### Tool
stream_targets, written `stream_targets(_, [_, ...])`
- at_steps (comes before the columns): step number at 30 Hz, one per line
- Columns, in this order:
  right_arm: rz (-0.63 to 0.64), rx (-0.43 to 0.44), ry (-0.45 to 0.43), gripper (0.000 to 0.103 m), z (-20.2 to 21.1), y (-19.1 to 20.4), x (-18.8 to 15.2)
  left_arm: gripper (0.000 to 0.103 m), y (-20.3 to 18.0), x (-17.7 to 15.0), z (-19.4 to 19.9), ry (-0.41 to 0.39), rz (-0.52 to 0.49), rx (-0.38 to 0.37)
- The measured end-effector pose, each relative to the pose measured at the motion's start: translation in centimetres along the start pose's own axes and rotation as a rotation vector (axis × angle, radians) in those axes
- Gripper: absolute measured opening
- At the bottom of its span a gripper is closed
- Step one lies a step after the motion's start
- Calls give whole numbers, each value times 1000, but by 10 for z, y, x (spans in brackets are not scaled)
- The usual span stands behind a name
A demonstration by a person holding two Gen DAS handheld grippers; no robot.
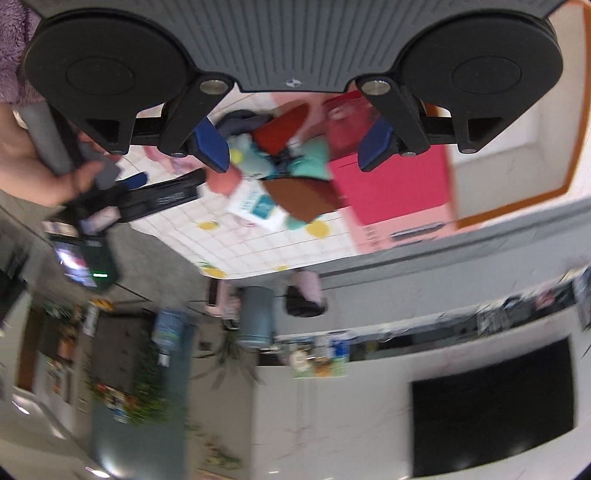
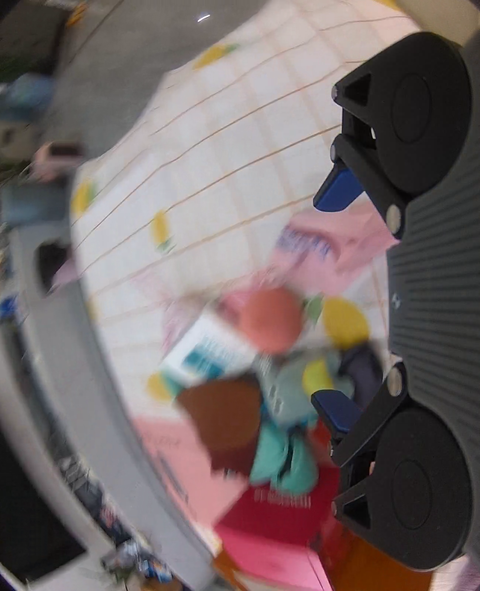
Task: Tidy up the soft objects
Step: 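Move both tools back toward the pile of soft items, then grasp the pink fabric with printed tag using right tool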
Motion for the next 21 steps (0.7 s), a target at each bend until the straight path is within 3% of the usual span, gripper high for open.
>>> stream_targets(4, [-17, -46, 60, 100, -25, -10, -4, 93, -34, -14, -17, -10, -102, -59])
stream_targets(10, [-71, -42, 137, 100, -47, -19, -15, 93, -71, -40, -48, 4, -177, -139])
stream_targets(13, [-48, -71, 159, 101, -54, -20, -17, 93, -71, -57, -66, 74, -150, -145])
stream_targets(16, [4, -87, 161, 100, -57, -15, -12, 93, -69, -73, -78, 79, -153, -159])
stream_targets(21, [160, -130, 166, 84, -59, -1, -10, 93, -55, -89, -85, 58, -200, -91])
Point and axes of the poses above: each gripper's, at about its wrist camera, not at the fingertips, and z roughly against the way its jaws point, y to its left, x to its top, the point moved 6 cm from there along -z, roughly the way its jaws point, and after that the axes turned 14 degrees about z, right-handed, at the moved point
